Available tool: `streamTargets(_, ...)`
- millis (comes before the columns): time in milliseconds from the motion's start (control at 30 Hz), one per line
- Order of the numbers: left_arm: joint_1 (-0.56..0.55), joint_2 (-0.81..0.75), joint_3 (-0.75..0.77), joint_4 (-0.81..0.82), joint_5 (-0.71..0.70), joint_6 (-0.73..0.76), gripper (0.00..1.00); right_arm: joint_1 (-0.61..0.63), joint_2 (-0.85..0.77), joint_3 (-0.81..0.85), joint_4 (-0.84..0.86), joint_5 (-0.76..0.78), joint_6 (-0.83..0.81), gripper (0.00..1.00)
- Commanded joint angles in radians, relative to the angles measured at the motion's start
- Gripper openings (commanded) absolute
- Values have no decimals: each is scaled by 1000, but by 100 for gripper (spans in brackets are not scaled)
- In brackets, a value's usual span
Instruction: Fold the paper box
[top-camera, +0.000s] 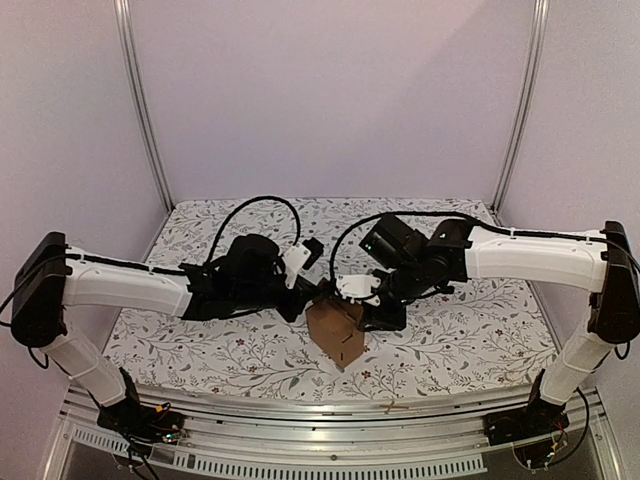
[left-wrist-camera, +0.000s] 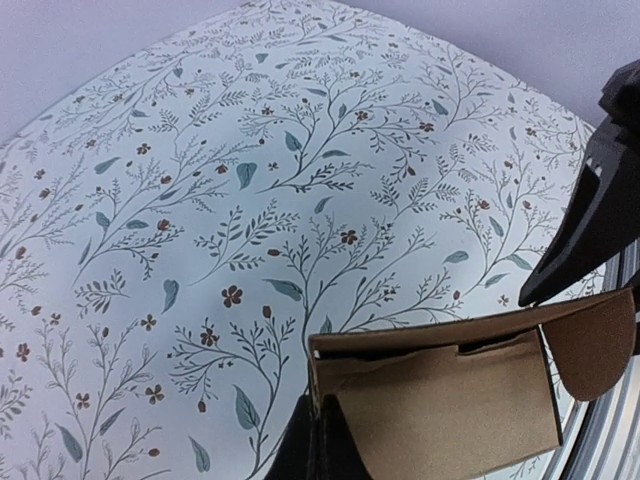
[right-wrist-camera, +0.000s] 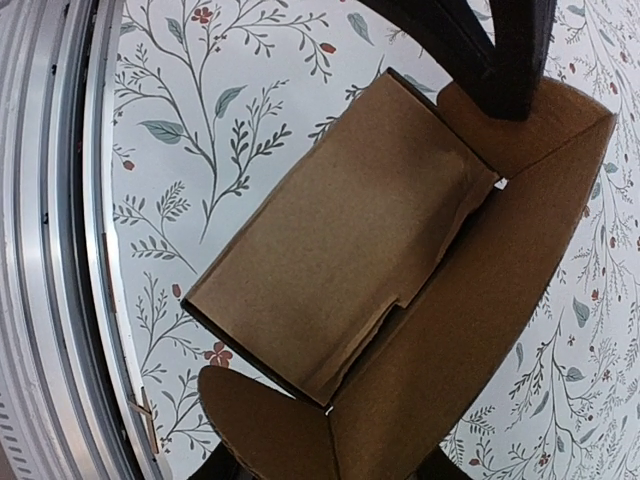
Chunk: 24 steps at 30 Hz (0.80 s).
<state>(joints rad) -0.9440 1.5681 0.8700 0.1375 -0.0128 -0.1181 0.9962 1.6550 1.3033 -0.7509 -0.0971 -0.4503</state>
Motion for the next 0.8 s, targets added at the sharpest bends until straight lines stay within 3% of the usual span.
streamTargets(0, 13, -16, -42, -39, -32, -30, 0, 10, 14, 22, -12, 8, -27, 37)
streamTargets(767, -3, -82, -70, -29, -77, -52, 0, 10, 30, 132, -79, -79, 8, 40)
